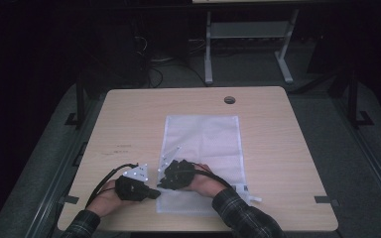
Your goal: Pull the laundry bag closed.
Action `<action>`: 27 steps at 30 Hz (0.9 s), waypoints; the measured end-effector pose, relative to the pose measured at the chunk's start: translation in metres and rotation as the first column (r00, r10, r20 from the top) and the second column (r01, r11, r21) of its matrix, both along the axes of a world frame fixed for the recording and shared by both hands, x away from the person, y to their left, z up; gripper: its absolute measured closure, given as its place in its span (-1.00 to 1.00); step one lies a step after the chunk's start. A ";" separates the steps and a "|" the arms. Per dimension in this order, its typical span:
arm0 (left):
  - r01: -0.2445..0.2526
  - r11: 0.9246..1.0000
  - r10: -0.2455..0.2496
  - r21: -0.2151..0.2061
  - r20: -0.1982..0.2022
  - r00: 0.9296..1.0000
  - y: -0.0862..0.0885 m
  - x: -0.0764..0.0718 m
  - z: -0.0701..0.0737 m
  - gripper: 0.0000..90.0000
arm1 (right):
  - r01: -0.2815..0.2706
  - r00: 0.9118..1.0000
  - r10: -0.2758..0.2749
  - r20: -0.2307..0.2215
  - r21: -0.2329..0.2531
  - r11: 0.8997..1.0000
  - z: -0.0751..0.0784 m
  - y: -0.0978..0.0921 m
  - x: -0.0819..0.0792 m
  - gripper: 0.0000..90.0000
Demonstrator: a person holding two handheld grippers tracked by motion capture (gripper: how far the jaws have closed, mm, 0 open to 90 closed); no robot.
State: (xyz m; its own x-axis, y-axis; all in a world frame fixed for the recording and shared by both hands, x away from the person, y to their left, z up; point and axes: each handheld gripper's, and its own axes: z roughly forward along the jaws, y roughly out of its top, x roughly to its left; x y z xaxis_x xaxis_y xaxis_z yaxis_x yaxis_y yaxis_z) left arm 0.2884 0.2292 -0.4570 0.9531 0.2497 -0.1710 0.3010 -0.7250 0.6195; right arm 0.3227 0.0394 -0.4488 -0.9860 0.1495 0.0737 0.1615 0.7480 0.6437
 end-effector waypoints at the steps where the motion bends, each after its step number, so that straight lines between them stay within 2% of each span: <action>1: 0.003 1.000 -0.003 -0.002 -0.003 1.000 -0.001 0.000 -0.001 1.00 | -0.002 1.000 0.002 -0.001 -0.002 1.000 0.000 0.000 0.000 0.81; 7: -0.020 1.000 0.020 0.010 -0.037 0.999 -0.003 0.002 0.000 1.00 | -0.007 1.000 0.007 0.005 -0.013 1.000 -0.001 0.000 -0.001 0.81; 27: -0.028 0.999 0.029 0.033 -0.036 0.999 -0.006 0.001 0.001 1.00 | -0.019 1.000 0.019 0.005 -0.033 0.999 0.002 -0.015 -0.004 0.81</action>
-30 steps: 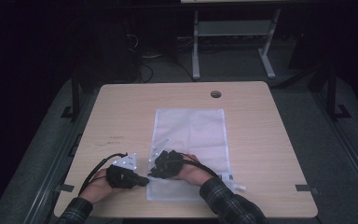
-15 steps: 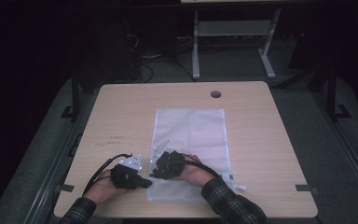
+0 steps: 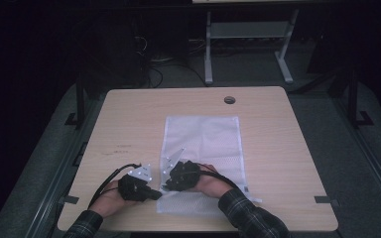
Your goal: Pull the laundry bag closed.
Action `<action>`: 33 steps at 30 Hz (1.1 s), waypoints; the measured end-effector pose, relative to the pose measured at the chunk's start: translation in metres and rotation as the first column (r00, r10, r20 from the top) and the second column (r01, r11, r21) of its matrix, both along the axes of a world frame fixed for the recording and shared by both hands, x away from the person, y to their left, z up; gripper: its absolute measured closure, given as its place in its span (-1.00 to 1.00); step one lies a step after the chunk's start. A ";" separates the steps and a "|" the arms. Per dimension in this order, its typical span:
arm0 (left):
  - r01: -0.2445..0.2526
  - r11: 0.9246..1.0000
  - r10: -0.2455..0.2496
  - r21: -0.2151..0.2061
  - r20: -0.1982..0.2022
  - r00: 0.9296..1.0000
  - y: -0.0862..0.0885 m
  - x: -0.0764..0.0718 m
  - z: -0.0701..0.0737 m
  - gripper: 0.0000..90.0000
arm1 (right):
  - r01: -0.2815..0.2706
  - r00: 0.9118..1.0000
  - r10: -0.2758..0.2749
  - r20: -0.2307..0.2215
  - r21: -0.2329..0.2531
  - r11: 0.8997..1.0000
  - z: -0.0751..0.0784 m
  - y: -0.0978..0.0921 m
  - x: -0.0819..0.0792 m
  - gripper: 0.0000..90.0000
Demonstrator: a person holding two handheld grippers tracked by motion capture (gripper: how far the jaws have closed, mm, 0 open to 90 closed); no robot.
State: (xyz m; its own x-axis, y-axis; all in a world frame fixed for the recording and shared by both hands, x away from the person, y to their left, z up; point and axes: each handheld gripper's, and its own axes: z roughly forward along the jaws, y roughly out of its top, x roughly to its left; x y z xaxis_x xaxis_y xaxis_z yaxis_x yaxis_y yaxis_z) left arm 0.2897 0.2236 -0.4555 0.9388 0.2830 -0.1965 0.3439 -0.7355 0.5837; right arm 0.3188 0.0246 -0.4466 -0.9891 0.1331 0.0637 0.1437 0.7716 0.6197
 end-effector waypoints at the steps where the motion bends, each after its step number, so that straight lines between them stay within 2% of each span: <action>1: 0.001 1.000 -0.001 0.001 -0.003 1.000 0.000 0.000 0.000 1.00 | -0.001 1.000 0.001 0.004 0.000 1.000 0.000 0.000 0.000 0.81; 3: -0.012 1.000 0.012 0.006 0.006 1.000 0.002 0.001 0.003 1.00 | 0.000 1.000 0.000 0.006 0.002 1.000 -0.001 0.002 0.000 0.81; 6: -0.062 0.998 0.062 -0.018 0.020 0.998 0.010 0.006 0.008 1.00 | -0.001 1.000 0.001 0.010 0.005 1.000 -0.001 0.002 0.000 0.81; 8: -0.099 0.995 0.100 -0.029 0.017 0.995 0.015 0.009 0.011 0.88 | -0.002 1.000 0.001 0.016 0.017 1.000 0.000 0.002 0.000 0.81; 12: -0.166 0.985 0.165 -0.045 -0.015 0.986 0.021 0.016 0.011 0.62 | -0.001 1.000 0.000 0.024 0.034 0.999 0.006 0.000 -0.001 0.81; 14: -0.208 0.976 0.206 -0.061 -0.039 0.978 0.022 0.021 0.010 0.51 | -0.010 0.999 0.008 0.031 0.044 0.999 0.008 -0.001 -0.002 0.81; 18: -0.248 0.964 0.236 -0.094 -0.121 0.964 0.021 0.030 0.008 0.35 | -0.020 0.999 0.018 0.043 0.038 0.999 0.009 -0.001 -0.005 0.81; 20: -0.263 0.959 0.248 -0.105 -0.137 0.959 0.022 0.032 0.008 0.30 | -0.024 0.999 0.022 0.050 0.040 0.999 0.010 -0.001 -0.006 0.81; 23: -0.295 0.948 0.275 -0.121 -0.161 0.948 0.024 0.035 0.007 0.28 | -0.032 0.998 0.029 0.057 0.042 0.999 0.011 -0.002 -0.008 0.81; 25: -0.313 0.941 0.286 -0.127 -0.193 0.939 0.023 0.037 0.004 0.27 | -0.035 0.997 0.033 0.063 0.043 0.998 0.011 -0.002 -0.008 0.81; 27: -0.322 0.938 0.291 -0.126 -0.211 0.933 0.022 0.038 0.002 0.24 | -0.035 0.997 0.031 0.071 0.051 0.998 0.013 -0.002 -0.009 0.81; 30: -0.355 0.921 0.309 -0.161 -0.254 0.917 0.026 0.040 0.003 0.17 | -0.036 0.996 0.031 0.084 0.056 0.998 0.014 -0.002 -0.011 0.81; 32: -0.376 0.911 0.326 -0.172 -0.259 0.909 0.030 0.041 0.004 0.13 | -0.038 0.995 0.032 0.091 0.066 0.997 0.015 -0.002 -0.011 0.81; 33: -0.391 0.903 0.335 -0.179 -0.278 0.900 0.033 0.042 0.004 0.12 | -0.034 0.995 0.027 0.095 0.068 0.997 0.016 -0.003 -0.011 0.81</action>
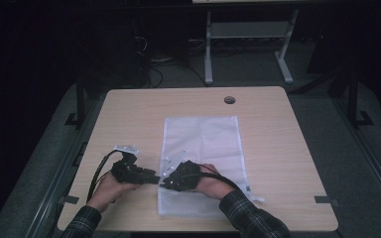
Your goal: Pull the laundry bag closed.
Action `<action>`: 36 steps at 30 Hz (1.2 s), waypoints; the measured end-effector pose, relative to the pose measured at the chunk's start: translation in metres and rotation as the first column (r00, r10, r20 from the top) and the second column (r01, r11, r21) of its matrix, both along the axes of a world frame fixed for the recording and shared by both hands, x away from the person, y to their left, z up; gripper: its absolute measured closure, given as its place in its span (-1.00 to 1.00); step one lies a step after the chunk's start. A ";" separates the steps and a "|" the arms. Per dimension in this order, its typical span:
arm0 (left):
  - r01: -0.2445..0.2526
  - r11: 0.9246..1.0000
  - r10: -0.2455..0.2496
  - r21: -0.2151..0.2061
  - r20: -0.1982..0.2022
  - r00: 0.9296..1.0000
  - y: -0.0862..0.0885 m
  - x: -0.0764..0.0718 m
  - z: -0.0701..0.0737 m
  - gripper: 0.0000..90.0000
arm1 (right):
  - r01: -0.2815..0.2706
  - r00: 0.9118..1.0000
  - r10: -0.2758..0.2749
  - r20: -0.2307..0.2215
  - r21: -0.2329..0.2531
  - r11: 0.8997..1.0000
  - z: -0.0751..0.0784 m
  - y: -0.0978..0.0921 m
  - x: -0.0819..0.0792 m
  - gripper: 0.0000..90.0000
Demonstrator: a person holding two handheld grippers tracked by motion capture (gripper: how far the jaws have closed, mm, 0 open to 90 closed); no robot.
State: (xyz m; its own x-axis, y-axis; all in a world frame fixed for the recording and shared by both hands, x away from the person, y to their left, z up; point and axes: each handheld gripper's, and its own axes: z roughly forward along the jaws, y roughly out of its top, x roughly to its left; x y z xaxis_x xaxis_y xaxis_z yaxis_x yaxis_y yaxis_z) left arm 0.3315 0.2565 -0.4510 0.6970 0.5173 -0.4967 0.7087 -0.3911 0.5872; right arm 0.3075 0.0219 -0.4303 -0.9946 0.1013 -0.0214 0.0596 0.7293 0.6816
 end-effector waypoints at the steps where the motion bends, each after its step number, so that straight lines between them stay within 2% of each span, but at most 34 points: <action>1: -0.008 1.000 0.007 -0.019 -0.019 1.000 0.002 0.001 0.000 0.10 | 0.002 1.000 -0.002 0.006 0.001 1.000 0.001 -0.001 0.000 0.81; 8: -0.037 0.995 0.026 -0.098 -0.110 0.994 -0.001 0.002 -0.008 0.05 | -0.006 1.000 0.005 0.018 0.015 1.000 0.004 0.000 -0.003 0.81; 10: -0.039 0.993 0.026 -0.109 -0.125 0.992 -0.001 0.003 -0.011 0.05 | -0.007 1.000 0.007 0.021 0.019 1.000 0.004 0.000 -0.004 0.81; 12: -0.041 0.992 0.024 -0.121 -0.140 0.990 -0.001 0.003 -0.012 0.11 | -0.009 1.000 0.009 0.023 0.023 1.000 0.005 0.000 -0.004 0.81; 14: -0.042 0.991 0.022 -0.130 -0.145 0.989 -0.001 0.004 -0.012 0.27 | -0.008 1.000 0.008 0.021 0.026 1.000 0.005 0.000 -0.004 0.81; 16: -0.038 0.990 0.018 -0.135 -0.141 0.990 -0.001 0.003 -0.012 0.49 | -0.007 1.000 0.007 0.021 0.027 1.000 0.004 0.001 -0.004 0.81; 19: -0.020 0.991 0.003 -0.132 -0.126 0.992 -0.003 0.003 -0.011 0.93 | -0.010 1.000 0.009 0.021 0.024 1.000 0.004 0.002 -0.005 0.81; 20: -0.019 0.992 0.003 -0.127 -0.120 0.993 -0.003 0.003 -0.010 0.97 | -0.010 1.000 0.010 0.024 0.023 1.000 0.004 0.002 -0.004 0.81; 36: 0.016 0.998 -0.021 -0.060 -0.091 0.996 -0.005 0.002 -0.006 1.00 | 0.026 1.000 -0.026 -0.014 -0.015 1.000 -0.005 -0.006 -0.002 0.82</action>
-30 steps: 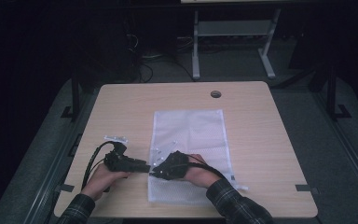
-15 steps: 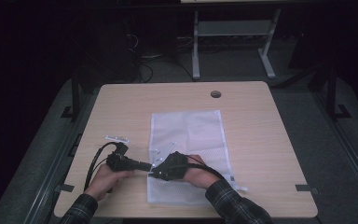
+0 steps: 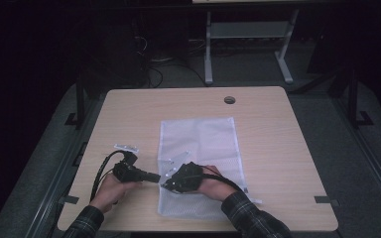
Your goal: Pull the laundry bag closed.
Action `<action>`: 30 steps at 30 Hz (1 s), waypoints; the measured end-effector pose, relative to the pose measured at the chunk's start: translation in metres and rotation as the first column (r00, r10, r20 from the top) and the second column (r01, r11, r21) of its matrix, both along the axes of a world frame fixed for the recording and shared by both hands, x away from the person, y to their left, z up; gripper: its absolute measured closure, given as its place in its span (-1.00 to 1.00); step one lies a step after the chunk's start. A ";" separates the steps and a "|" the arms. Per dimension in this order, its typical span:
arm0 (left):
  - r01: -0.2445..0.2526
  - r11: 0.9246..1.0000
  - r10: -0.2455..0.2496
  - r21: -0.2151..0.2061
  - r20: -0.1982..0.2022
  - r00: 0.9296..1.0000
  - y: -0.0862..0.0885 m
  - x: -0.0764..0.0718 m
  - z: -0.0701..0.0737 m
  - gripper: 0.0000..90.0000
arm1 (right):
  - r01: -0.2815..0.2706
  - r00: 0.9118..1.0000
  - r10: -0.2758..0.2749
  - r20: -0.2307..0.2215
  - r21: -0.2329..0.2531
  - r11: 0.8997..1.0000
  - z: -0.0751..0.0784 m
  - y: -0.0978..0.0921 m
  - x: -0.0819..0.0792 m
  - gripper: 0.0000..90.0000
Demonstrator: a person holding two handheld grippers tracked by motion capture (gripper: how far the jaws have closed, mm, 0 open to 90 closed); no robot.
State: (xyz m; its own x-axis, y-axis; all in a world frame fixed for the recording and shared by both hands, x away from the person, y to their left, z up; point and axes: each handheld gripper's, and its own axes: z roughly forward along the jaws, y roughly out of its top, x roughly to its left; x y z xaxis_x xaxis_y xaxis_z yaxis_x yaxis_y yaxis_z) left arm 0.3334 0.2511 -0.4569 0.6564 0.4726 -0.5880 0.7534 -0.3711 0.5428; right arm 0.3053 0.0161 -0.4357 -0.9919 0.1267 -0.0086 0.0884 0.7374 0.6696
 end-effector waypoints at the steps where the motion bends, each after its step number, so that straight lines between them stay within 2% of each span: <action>1: -0.006 1.000 0.006 0.020 0.013 1.000 0.001 0.000 0.001 1.00 | 0.002 1.000 -0.002 -0.008 -0.002 1.000 -0.001 -0.001 0.000 0.82; 4: -0.049 0.998 0.048 0.033 0.031 0.998 0.010 0.001 0.001 1.00 | 0.011 1.000 -0.011 -0.015 -0.016 1.000 -0.003 -0.006 0.002 0.82; 5: -0.056 0.998 0.056 0.022 0.021 0.998 0.015 0.002 0.001 1.00 | 0.016 1.000 -0.016 -0.016 -0.014 1.000 -0.003 -0.008 0.002 0.82; 7: -0.047 0.999 0.047 0.000 -0.002 0.999 0.017 0.003 -0.002 1.00 | 0.027 0.999 -0.027 -0.025 -0.004 1.000 -0.003 -0.014 0.004 0.82; 9: -0.034 0.999 0.034 0.021 0.024 0.999 0.013 0.001 -0.002 1.00 | 0.029 0.999 -0.029 -0.028 0.004 1.000 -0.002 -0.018 0.004 0.82; 12: -0.032 0.999 0.031 0.029 0.039 0.999 0.012 0.001 0.000 0.98 | 0.028 0.999 -0.028 -0.021 -0.003 1.000 -0.003 -0.017 0.004 0.82; 14: -0.040 0.998 0.037 0.051 0.064 0.997 0.014 0.000 0.002 0.90 | 0.028 0.999 -0.028 -0.020 0.000 1.000 -0.004 -0.016 0.004 0.82; 18: -0.057 0.993 0.044 0.099 0.128 0.991 0.017 -0.004 0.011 0.50 | 0.026 0.999 -0.026 -0.021 -0.004 1.000 -0.004 -0.016 0.004 0.82; 21: -0.035 0.990 0.009 0.134 0.193 0.981 0.016 -0.010 0.022 0.48 | 0.030 0.999 -0.030 -0.027 -0.005 1.000 -0.004 -0.016 0.004 0.82; 23: -0.008 0.989 -0.026 0.146 0.227 0.973 0.014 -0.016 0.029 0.65 | 0.029 0.999 -0.029 -0.030 -0.004 1.000 -0.004 -0.016 0.004 0.82; 26: 0.052 0.983 -0.097 0.174 0.262 0.960 0.006 -0.025 0.033 1.00 | 0.025 0.999 -0.025 -0.029 -0.006 1.000 -0.005 -0.015 0.004 0.82; 29: 0.101 0.968 -0.167 0.228 0.290 0.942 -0.004 -0.031 0.034 1.00 | 0.021 0.999 -0.021 -0.032 -0.007 1.000 -0.006 -0.014 0.004 0.82; 30: 0.109 0.966 -0.177 0.233 0.293 0.940 -0.006 -0.032 0.034 1.00 | 0.020 0.999 -0.021 -0.032 -0.006 1.000 -0.007 -0.014 0.004 0.82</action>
State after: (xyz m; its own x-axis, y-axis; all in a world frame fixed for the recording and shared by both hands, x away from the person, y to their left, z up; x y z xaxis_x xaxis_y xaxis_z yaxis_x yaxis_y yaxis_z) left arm 0.3019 0.2449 -0.4230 0.8589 0.4510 -0.2427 0.4917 -0.5933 0.6374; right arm 0.3094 0.0022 -0.4424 -0.9889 0.1470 0.0224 0.1249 0.7392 0.6618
